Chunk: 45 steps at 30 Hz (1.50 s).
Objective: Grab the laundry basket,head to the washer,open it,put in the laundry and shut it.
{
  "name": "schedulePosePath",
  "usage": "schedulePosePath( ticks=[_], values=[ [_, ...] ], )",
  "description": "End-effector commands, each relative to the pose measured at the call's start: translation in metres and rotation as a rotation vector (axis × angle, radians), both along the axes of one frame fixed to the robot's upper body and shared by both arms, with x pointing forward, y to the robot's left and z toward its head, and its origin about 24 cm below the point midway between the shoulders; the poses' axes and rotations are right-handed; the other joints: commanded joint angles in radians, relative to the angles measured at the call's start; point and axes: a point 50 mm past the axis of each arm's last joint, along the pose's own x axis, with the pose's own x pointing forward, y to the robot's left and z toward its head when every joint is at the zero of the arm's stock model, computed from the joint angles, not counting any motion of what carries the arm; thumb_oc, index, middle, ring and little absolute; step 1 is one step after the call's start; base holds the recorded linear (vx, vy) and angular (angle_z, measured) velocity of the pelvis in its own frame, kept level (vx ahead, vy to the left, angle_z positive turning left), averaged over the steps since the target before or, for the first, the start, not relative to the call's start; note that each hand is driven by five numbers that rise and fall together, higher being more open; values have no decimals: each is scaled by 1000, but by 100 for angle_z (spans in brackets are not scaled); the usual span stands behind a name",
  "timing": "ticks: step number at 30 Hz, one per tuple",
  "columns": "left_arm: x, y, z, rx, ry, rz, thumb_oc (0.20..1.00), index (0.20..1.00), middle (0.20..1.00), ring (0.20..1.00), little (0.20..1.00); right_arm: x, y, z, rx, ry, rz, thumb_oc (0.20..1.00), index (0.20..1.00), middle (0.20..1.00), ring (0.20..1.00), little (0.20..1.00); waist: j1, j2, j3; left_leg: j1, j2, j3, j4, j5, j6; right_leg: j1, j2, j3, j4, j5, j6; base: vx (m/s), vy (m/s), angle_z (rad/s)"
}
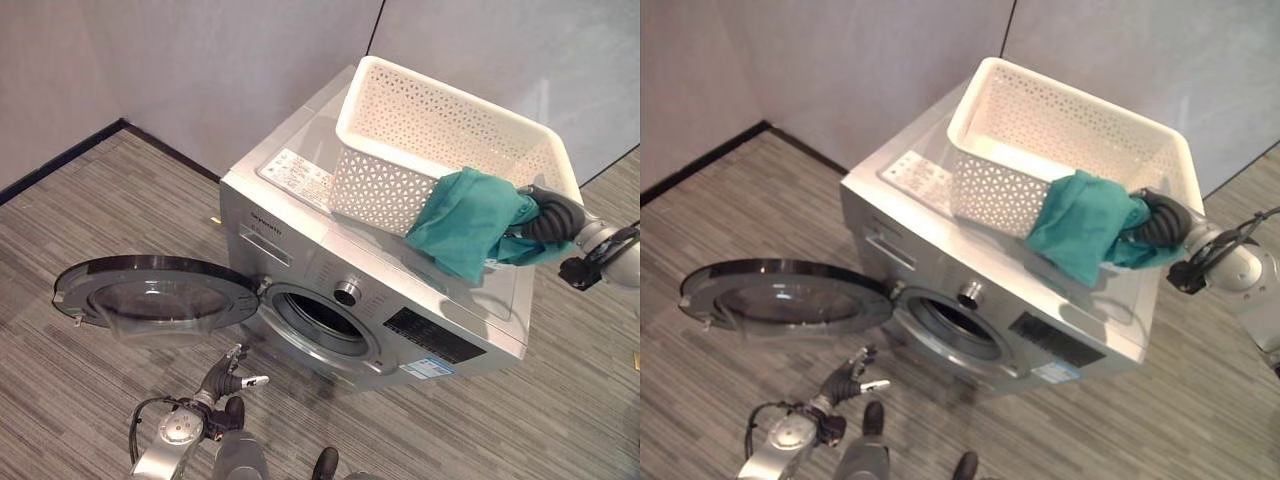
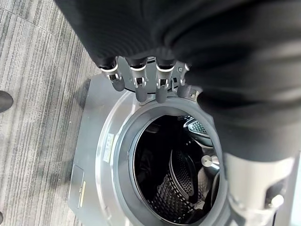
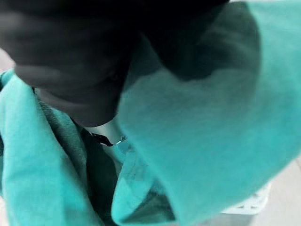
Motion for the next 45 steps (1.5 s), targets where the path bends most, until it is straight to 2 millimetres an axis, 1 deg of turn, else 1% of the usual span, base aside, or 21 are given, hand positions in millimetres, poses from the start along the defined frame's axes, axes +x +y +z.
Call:
schedulePosePath(
  ticks=[1,3,6,7,9,10,11,12,13,14,26,27,28,29,30,31,32,38,43,44,45],
  values=[
    [7,-15,3,-13,-40,-73,1000,1000,1000,1000,1000,10,-10,36,5,-136,-56,200,200,200,200,200,16,12,-42,1,23,74,-92,47,8,115,14,41,26,-151,10,0,0,0],
    [7,-16,3,-16,-40,-74,1000,1000,1000,1000,1000,11,-9,39,2,-145,-54,200,200,200,200,200,14,12,-43,7,22,78,-94,45,9,116,12,43,27,-149,12,0,0,0],
    [8,-17,2,-17,-41,-73,1000,1000,1000,1000,1000,15,-6,51,8,-186,-44,200,200,200,200,200,8,12,-49,21,24,90,-98,41,9,118,9,50,29,-145,16,6,8,-3],
    [8,-18,2,-17,-42,-75,1000,1000,1000,1000,1000,16,-3,59,12,-211,-29,200,200,200,200,200,4,10,-54,31,28,98,-101,38,9,120,6,56,29,-143,19,18,17,-14],
    [9,-18,2,-18,-44,-74,1000,1000,1000,1000,1000,16,-2,61,18,-215,-23,200,200,200,200,200,2,10,-56,35,28,101,-102,37,9,121,5,58,30,-143,19,17,12,-17],
    [9,-19,2,-21,-44,-74,1000,1000,1000,1000,1000,16,-1,61,27,-217,-16,388,388,388,388,388,0,9,-57,40,29,105,-103,36,9,122,4,59,30,-142,20,16,8,-10],
    [9,-20,2,-23,-44,-76,1000,1000,1000,1000,1000,16,0,61,31,-214,-9,536,536,536,536,536,-1,8,-57,42,29,107,-103,36,9,123,4,60,32,-142,20,17,7,-8],
    [9,-21,2,-26,-45,-82,1000,1000,1000,1000,1000,14,1,60,43,-201,5,925,925,925,925,925,-3,7,-60,45,30,109,-103,34,9,125,4,60,32,-143,21,13,3,-6],
    [9,-21,2,-26,-45,-82,1000,1000,1000,1000,1000,14,1,60,43,-201,5,925,925,925,925,925,-3,7,-60,45,30,109,-103,34,9,125,4,60,32,-143,21,8,4,-6],
    [9,-22,2,-26,-47,-85,1000,1000,1000,1000,1000,14,2,58,57,-196,13,1000,1000,1000,1000,1000,-3,5,-61,46,30,110,-102,34,9,125,3,60,33,-142,21,7,3,-6],
    [8,-29,1,-37,-42,-117,1000,1000,1000,1000,1000,7,10,38,63,-85,81,1000,1000,1000,1000,1000,-3,4,-59,36,25,104,-100,35,6,128,4,47,28,-141,23,1,0,-1],
    [7,-28,1,-37,-43,-118,1000,1000,1000,1000,1000,7,9,34,67,-67,81,903,903,903,903,903,0,4,-57,31,24,101,-99,36,6,128,4,44,26,-140,23,0,0,0],
    [7,-28,1,-37,-42,-118,1000,1000,1000,1000,1000,7,9,34,67,-67,81,846,846,846,846,846,0,4,-57,31,24,100,-99,36,6,128,4,44,26,-140,23,0,0,0],
    [7,-29,1,-37,-41,-121,1000,1000,1000,1000,1000,7,9,32,67,-55,80,718,718,718,718,718,2,4,-55,28,24,99,-99,37,5,127,3,42,24,-139,22,0,0,0],
    [6,-29,1,-38,-40,-123,1000,1000,1000,1000,1000,8,8,30,68,-46,76,520,520,520,520,520,4,3,-53,25,23,98,-99,38,5,127,3,41,24,-139,22,0,0,0],
    [6,-28,1,-37,-39,-124,1000,1000,1000,1000,1000,8,8,29,69,-39,76,391,391,391,391,391,7,3,-51,23,23,96,-98,38,5,127,4,40,24,-139,22,-4,-5,7],
    [6,-28,1,-35,-39,-122,1000,1000,1000,1000,1000,11,9,25,73,-25,77,200,200,200,200,200,10,4,-49,21,22,94,-98,38,5,124,3,38,26,-139,22,-2,-5,7],
    [5,-28,0,-31,-35,-120,1000,1000,1000,1000,1000,17,14,19,77,-8,83,200,200,200,200,200,24,4,-40,12,19,91,-100,39,6,120,1,30,23,-135,24,5,-2,3],
    [6,-29,0,-30,-41,-119,1000,1000,1000,1000,1000,21,19,21,93,-22,94,200,200,200,200,200,27,3,-39,13,17,91,-104,39,8,119,0,32,21,-132,26,0,0,0],
    [8,-29,1,-30,-45,-120,1000,1000,1000,1000,1000,22,21,24,96,-37,97,231,231,231,231,231,26,3,-38,14,17,94,-105,39,8,118,-2,33,22,-131,27,0,0,0],
    [9,-30,1,-30,-49,-120,1000,1000,1000,1000,1000,23,21,26,99,-44,98,451,451,451,451,451,26,3,-37,16,16,95,-106,38,8,118,-3,33,23,-131,26,0,0,0]
  ],
)
